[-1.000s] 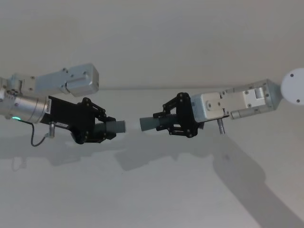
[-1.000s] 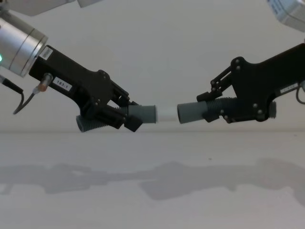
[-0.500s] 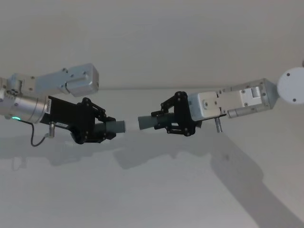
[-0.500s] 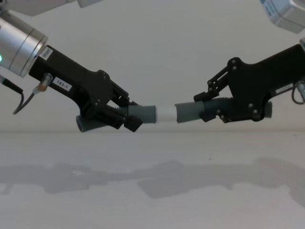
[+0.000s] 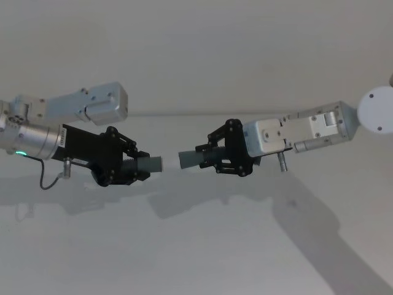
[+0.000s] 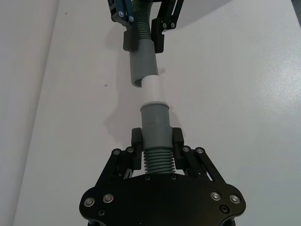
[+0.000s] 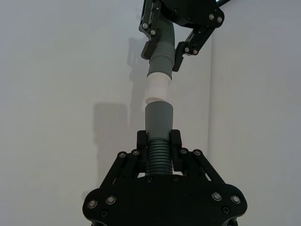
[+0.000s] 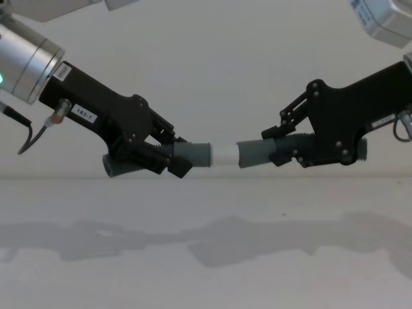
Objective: Use both hands to pick up one end of the pipe from the table, align the ends, and insert them.
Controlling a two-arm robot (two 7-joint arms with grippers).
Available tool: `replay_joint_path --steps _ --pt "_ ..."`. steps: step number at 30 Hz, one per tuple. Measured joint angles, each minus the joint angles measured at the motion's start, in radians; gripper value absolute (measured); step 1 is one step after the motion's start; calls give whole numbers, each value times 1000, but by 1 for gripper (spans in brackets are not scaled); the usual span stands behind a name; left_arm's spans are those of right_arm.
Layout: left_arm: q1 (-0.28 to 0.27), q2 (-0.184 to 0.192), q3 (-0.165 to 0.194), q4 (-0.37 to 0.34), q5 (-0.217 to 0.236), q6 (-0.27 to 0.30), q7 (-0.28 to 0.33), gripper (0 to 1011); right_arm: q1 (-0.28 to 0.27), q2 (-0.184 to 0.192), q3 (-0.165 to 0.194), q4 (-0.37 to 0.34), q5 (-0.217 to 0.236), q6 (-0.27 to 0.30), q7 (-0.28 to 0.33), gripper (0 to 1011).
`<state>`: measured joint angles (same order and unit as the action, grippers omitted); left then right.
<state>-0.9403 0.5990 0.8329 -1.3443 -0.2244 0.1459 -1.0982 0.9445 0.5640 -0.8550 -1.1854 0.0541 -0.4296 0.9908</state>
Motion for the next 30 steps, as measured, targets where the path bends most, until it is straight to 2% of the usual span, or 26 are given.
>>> replay_joint_path --steps 30 --pt "0 0 0 0 0 0 0 336 -8 28 14 -35 8 -12 -1 262"
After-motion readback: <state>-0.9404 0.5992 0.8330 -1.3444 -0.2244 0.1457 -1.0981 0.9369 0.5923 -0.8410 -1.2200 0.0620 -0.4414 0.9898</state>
